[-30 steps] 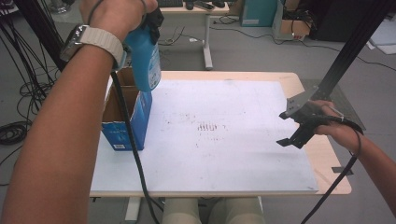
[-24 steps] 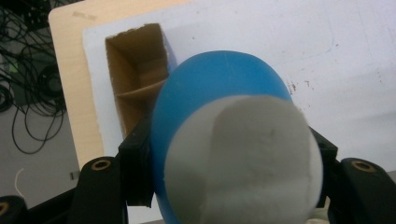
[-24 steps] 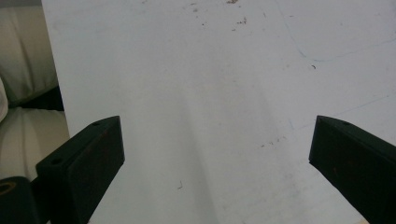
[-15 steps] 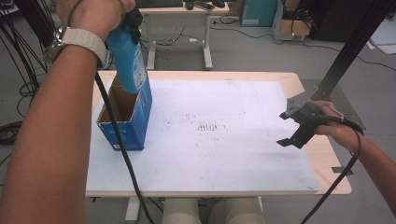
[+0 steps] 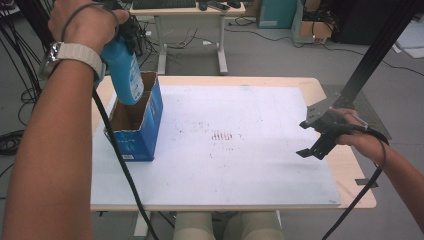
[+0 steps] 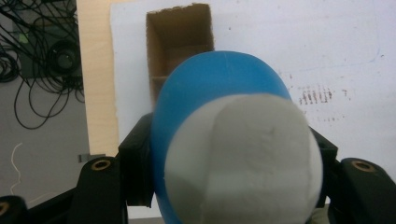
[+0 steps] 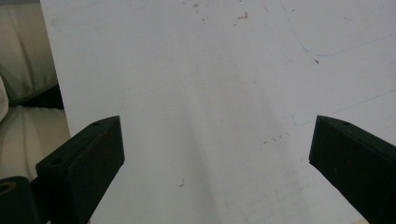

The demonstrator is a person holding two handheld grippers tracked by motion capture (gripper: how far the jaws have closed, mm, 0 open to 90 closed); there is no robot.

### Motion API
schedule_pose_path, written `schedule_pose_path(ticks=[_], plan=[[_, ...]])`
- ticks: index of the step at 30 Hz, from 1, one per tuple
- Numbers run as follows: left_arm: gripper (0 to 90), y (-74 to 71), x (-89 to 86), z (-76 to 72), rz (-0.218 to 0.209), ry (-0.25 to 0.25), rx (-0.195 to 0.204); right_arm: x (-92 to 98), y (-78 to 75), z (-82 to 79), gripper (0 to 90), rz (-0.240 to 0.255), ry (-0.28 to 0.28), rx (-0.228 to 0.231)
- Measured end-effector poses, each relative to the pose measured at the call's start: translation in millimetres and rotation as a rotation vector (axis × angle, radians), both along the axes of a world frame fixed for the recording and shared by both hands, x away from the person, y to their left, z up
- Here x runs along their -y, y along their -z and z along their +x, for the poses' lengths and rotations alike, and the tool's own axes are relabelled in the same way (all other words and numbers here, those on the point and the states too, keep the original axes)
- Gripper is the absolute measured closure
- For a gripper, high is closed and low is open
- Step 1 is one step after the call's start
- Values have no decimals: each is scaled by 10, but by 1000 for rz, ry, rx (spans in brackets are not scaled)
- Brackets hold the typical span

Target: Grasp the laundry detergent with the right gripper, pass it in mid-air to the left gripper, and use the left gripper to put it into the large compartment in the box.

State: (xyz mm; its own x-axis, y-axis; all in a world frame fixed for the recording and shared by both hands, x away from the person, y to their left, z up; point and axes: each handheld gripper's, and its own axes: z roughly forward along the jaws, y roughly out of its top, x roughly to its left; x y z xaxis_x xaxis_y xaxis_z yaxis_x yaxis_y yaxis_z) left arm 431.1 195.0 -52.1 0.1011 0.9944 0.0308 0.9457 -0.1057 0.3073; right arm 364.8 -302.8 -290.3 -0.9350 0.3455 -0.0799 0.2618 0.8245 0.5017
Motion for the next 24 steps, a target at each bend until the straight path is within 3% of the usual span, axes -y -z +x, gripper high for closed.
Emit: schedule_pose_path(ticks=[24], plan=[[376, 573, -303, 96, 8, -24, -28, 17, 24, 6, 31, 1, 20, -8]])
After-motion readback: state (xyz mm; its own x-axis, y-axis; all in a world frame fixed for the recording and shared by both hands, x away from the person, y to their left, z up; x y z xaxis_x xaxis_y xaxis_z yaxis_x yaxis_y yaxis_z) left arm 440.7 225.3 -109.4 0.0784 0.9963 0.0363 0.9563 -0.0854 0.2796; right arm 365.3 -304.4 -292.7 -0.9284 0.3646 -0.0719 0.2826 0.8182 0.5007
